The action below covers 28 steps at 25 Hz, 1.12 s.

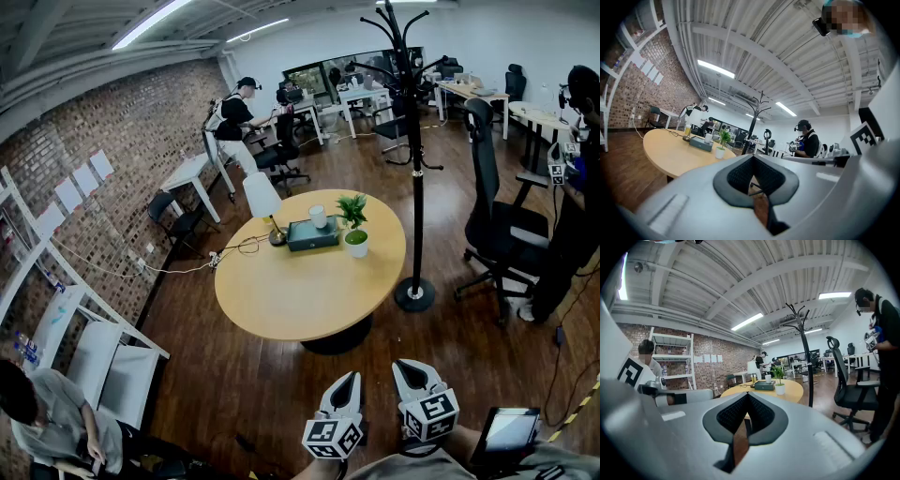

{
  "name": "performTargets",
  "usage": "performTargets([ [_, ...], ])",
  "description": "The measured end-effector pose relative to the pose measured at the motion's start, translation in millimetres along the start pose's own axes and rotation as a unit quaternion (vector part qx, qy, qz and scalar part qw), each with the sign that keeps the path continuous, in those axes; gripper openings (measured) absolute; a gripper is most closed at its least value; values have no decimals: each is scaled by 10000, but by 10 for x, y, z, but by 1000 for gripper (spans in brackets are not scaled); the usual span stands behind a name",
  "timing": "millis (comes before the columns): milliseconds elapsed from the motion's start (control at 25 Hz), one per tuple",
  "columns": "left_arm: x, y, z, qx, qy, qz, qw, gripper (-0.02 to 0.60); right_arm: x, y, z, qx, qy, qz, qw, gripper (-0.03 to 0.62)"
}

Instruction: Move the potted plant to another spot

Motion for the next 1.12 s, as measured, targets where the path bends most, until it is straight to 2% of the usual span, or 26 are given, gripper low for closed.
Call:
performTargets([
  [400, -1231, -147, -113, -37, -163, -362, 9992, 0, -547, -1165, -225, -50, 46, -269, 9996, 6],
  [600, -1644, -57, -110, -58, -114, -562, 9983, 0, -867, -1525, -237, -156, 85, -393, 9991, 6],
  [840, -2151, 258, -111, -32, -56, -631, 9980, 0, -1369, -1831, -183, -229, 188, -388, 9988, 6],
  [1120, -2803, 844, -263, 3, 84, -335, 9994, 0, -2145, -2056, -221, -258, 260, -32, 9993, 6],
])
Point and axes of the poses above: the fingertips, and each gripper's own axes: x backward along the fingers, y to its left, z out of its underside, the point moved 4 cm from there along x, backward along the fingers, and after that the axes turned 11 degrees about -z, right-handed, at the moved point
